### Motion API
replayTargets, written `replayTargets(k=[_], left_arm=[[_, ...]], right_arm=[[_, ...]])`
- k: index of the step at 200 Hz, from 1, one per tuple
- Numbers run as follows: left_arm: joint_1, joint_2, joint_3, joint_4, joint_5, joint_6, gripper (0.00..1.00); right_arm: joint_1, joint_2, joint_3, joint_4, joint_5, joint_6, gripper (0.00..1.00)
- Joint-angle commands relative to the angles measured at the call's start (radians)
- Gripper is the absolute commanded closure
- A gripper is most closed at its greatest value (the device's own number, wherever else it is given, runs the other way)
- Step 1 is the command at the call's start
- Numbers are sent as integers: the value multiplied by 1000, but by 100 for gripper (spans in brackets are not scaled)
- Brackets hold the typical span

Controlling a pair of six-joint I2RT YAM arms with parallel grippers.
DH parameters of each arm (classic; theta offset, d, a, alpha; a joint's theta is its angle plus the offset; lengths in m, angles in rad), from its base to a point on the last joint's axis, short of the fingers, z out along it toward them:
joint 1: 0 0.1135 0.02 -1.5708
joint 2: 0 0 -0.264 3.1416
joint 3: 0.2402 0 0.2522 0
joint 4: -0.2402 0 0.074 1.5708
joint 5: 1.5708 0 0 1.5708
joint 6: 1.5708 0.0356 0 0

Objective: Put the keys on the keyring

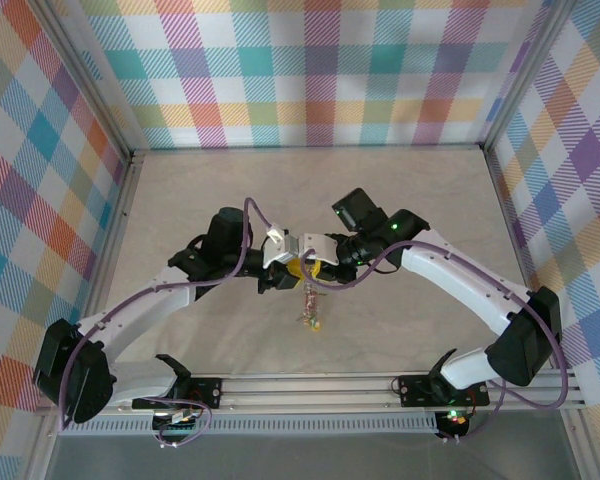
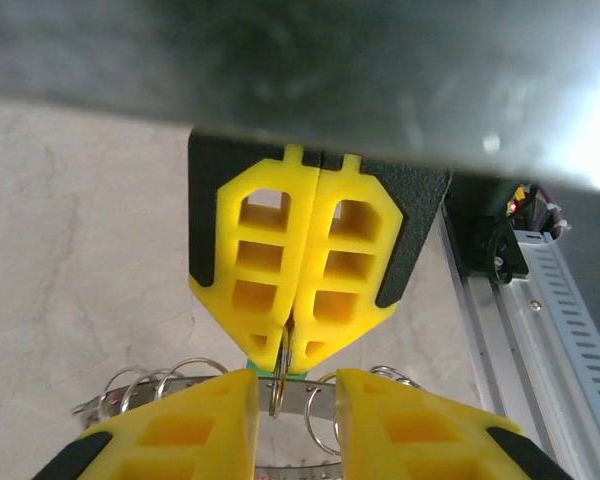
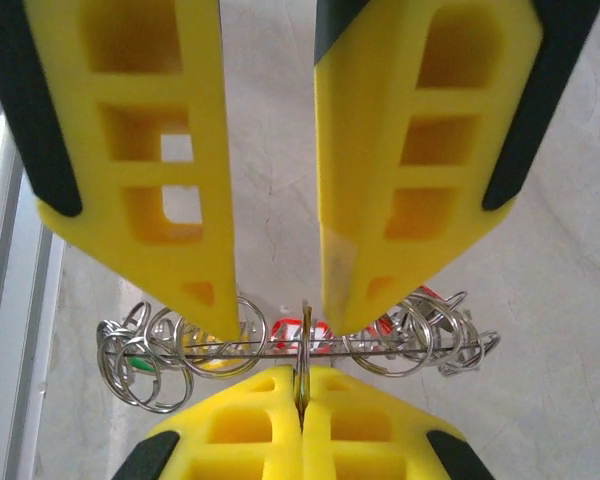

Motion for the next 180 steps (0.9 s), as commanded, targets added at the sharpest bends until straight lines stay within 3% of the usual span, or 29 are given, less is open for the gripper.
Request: replayTargets(k=[1,30,129,150,180], left_arm=[[-9,11,1,18,51,27,75],[-9,11,12,-11,39,48,86],[-22,24,41,-56,-9,56,92],[-27,28,44,-57,-20,54,92],[-30,35,45,-57,-7,54,82]], right_arm=[[4,-24,14,32,-64,18,100],[4,-27,13,39,-76,27,100],[3,-32,2,66,-108,45,100],[4,-36,-7,75,-108,48,100],[4,-36,-12,79,-113,50,100]])
